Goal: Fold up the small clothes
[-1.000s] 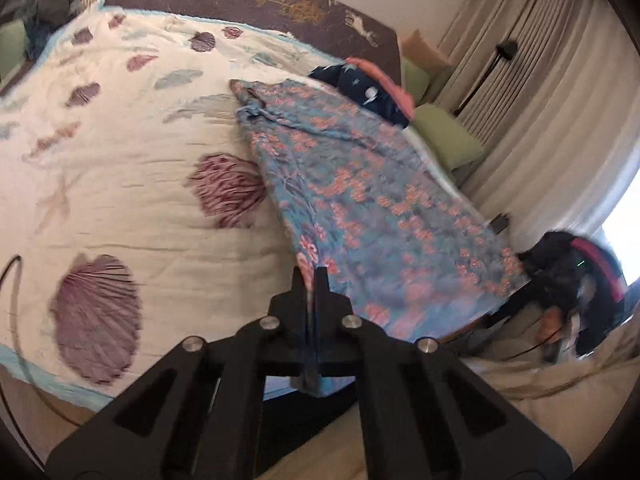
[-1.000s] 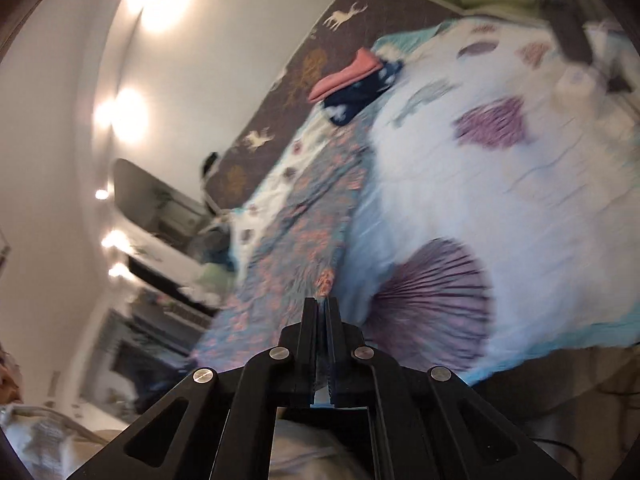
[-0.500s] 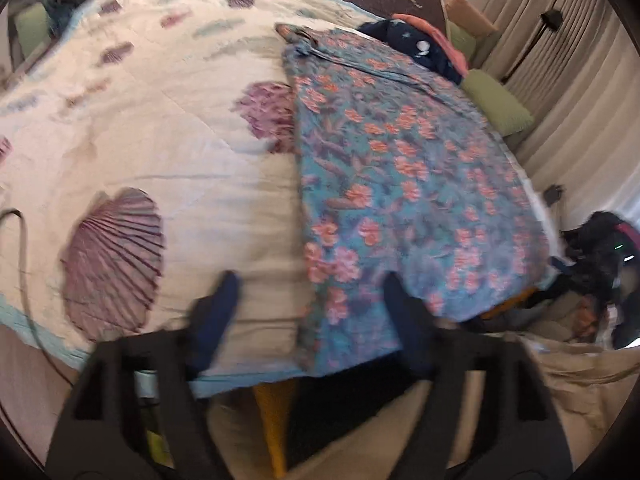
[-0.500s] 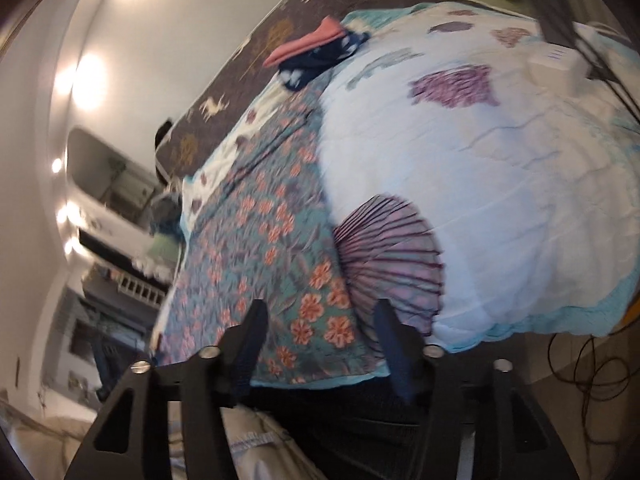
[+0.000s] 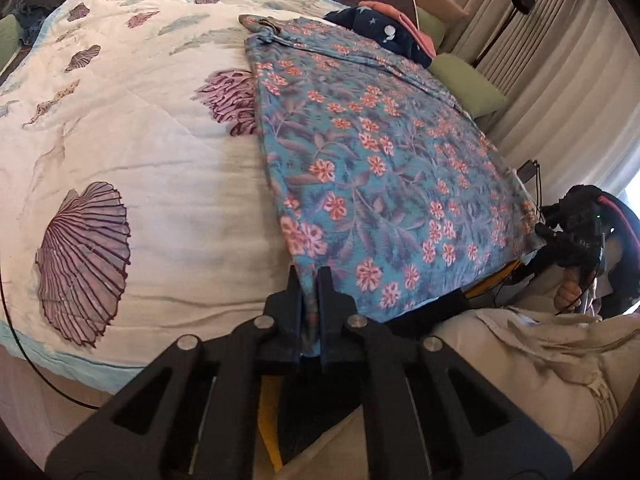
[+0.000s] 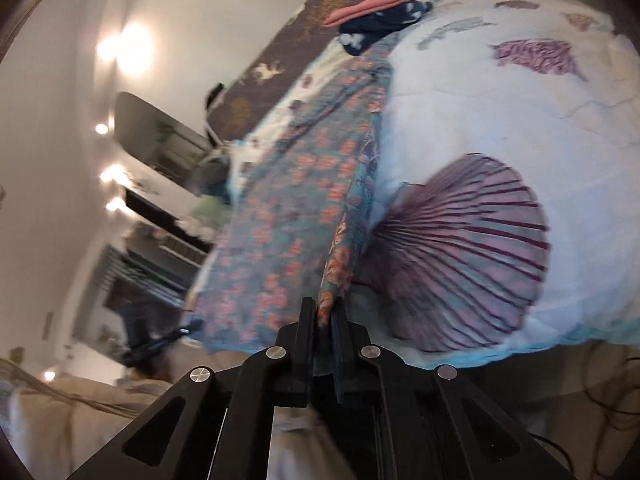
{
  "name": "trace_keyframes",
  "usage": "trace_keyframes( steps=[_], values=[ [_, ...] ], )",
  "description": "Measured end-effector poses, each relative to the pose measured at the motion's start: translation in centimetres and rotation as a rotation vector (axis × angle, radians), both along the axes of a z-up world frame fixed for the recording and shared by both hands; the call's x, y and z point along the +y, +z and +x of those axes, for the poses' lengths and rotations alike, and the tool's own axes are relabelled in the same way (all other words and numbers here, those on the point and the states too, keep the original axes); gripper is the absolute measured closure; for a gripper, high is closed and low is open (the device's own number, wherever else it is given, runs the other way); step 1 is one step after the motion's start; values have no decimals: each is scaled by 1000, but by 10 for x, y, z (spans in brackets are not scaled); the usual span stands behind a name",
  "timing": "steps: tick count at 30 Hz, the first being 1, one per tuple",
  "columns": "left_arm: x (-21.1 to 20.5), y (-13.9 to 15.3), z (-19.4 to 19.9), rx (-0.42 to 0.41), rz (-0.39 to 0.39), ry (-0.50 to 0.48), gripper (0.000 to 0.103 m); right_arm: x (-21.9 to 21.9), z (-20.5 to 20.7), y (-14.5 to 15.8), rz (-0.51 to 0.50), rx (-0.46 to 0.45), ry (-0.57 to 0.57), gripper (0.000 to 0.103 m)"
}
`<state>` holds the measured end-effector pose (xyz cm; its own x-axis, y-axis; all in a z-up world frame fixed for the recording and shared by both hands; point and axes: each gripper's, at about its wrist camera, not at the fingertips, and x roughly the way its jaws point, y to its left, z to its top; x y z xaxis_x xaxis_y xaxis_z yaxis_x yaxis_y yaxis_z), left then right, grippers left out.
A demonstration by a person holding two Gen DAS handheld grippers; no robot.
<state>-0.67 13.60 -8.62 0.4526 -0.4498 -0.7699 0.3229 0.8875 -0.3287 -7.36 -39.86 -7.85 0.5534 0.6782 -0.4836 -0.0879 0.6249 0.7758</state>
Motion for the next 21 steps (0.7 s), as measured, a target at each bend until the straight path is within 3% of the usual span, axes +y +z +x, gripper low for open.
trace_keyframes(
  steps=[2,4,8,11,14,16,17,18,19,21],
  values=[
    [-1,-3,0,4,11,5,95,-3,5,-6,-2,45,-7,92],
    [0,-3,-2,6,10,11,92,-6,7,-12,-29,89,-21,83],
    [-2,-4,2,30,3,4,69,-1,2,-10,-74,99,-23,48],
    [-5,-6,5,46,-4,3,59,6,1,-8,-144,113,-11,45],
    [-10,-4,4,21,15,2,61,14,1,-7,-195,120,-7,45],
    [-10,-3,5,9,18,10,85,11,3,-10,-166,117,-18,56],
    [-8,-3,7,21,1,17,98,9,5,-11,-140,117,-25,75],
    [-4,-3,10,40,-32,31,98,6,7,-12,-101,118,-32,96],
    [-1,0,11,47,-68,49,98,4,7,-12,-75,112,-35,96],
    [1,11,11,11,-64,81,98,2,5,-4,-49,62,-41,97]
  ],
)
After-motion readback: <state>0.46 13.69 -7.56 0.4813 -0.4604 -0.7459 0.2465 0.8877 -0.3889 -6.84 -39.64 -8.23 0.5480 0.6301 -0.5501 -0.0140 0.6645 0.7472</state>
